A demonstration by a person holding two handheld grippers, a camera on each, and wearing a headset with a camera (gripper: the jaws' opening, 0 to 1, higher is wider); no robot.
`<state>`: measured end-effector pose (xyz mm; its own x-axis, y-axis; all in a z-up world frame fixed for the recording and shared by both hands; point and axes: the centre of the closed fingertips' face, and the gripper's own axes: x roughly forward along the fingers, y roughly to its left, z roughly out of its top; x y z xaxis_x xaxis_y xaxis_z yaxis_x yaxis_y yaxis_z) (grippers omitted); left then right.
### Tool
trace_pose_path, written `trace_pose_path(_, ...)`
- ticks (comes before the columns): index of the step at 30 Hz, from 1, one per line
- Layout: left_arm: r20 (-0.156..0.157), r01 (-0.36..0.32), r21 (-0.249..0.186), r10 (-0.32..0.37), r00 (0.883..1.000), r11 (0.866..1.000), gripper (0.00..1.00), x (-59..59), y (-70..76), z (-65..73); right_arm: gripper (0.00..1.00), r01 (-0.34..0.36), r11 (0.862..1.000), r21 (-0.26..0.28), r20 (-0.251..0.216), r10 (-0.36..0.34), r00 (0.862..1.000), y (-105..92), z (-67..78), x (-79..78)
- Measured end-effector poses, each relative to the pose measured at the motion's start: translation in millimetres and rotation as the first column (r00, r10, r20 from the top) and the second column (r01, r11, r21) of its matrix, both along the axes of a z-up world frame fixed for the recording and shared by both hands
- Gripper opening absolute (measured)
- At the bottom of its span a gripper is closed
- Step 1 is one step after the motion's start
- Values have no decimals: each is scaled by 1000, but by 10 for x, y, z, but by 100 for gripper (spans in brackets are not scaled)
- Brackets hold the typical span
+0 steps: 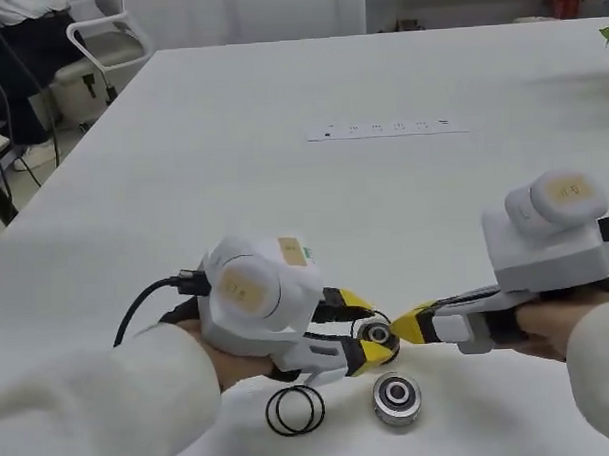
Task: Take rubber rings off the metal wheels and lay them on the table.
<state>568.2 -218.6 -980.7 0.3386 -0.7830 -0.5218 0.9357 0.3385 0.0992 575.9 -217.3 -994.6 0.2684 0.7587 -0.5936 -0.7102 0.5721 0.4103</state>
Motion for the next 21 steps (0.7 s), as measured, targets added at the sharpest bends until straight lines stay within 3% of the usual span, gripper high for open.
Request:
trace_pose_path(4,10,0,-48,1,1000,999,33,2,-35,182,0,1,1000,4,0,-1,1000,7,8,-3)
trace_pose_path(14,62,24,-46,-21,998,999,46,5,-4,573,0,7,1000,19,-3,-7,1000,11,39,3)
trace_pose_path(21,65,51,-50,-48,997,997,50,-110,32,754,0,1,1000,26,-2,-1,1000,28,53,-3)
